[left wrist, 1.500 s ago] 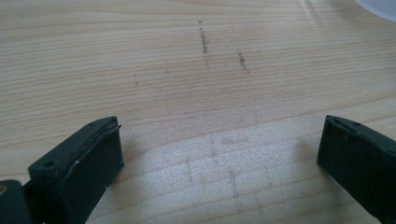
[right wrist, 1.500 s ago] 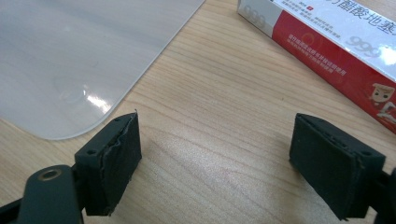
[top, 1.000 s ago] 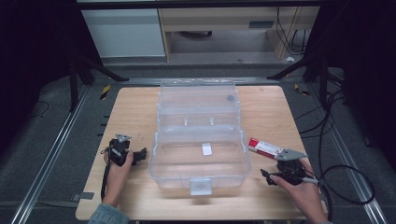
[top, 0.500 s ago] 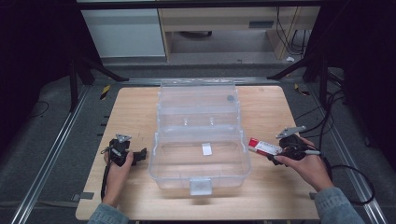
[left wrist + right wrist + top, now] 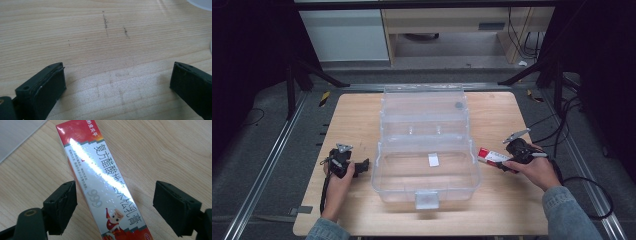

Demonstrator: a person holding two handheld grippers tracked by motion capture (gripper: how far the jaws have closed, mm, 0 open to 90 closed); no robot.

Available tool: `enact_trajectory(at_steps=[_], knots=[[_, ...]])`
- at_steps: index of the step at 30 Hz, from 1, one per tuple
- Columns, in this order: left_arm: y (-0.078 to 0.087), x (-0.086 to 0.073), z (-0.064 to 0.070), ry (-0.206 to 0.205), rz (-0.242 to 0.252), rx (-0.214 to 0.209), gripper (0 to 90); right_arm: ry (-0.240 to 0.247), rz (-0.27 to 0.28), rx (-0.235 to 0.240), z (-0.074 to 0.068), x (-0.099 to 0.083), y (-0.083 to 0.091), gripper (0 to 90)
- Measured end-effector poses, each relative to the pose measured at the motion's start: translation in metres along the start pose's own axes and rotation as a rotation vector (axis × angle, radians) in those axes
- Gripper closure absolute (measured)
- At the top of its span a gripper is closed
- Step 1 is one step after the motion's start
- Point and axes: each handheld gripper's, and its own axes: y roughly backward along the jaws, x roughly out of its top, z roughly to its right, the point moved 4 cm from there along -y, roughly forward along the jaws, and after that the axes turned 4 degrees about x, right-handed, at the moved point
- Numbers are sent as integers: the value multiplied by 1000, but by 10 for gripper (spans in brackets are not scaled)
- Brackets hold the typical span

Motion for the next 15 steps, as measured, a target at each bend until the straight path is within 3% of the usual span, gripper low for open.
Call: enact_trajectory(at_steps=[10,15], knots=[[0,0,0,-1,0,-1,0,24,-26,23,-2,-2,-3,354],[0,0,0,-1,0,-1,0,12,-29,-3,-1,-5,-1,444]])
